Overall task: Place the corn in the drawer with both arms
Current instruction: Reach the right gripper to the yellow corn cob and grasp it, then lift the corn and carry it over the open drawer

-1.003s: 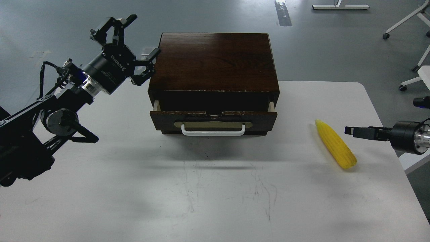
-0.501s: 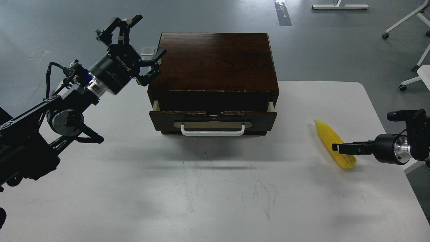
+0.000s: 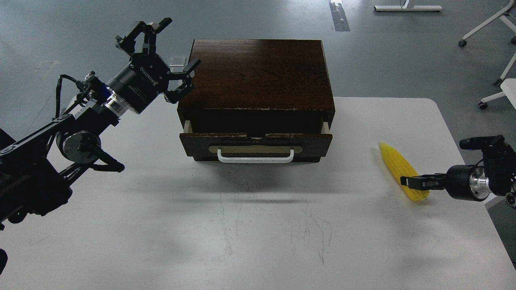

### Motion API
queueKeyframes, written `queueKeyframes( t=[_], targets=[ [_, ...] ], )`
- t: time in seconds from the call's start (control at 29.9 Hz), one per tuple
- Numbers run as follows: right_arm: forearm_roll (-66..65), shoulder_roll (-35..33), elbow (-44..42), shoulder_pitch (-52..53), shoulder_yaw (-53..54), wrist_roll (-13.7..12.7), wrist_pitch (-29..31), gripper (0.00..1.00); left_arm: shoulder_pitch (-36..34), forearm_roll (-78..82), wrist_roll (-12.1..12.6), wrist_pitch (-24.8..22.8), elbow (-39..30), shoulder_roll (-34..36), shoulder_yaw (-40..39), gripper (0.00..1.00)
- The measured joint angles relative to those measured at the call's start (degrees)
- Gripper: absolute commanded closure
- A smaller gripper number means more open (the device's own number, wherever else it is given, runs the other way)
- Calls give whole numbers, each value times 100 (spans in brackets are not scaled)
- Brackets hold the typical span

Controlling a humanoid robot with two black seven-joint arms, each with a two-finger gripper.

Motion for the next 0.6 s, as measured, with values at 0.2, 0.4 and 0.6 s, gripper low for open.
queueKeyframes(
  t=[0.2,0.4,0.6],
  targets=[
    [15,-264,452,745,0,-1,0,86,0,65,0,-9,-120,19,0,2],
    [0,-651,1209,2153,-73,-1,56,86,0,98,0,-9,-129,2,0,2],
    [-9,-370,1594,3852,-916,-1,82,85,-1,136,0,-9,-130,-2,-4,2]
  ],
)
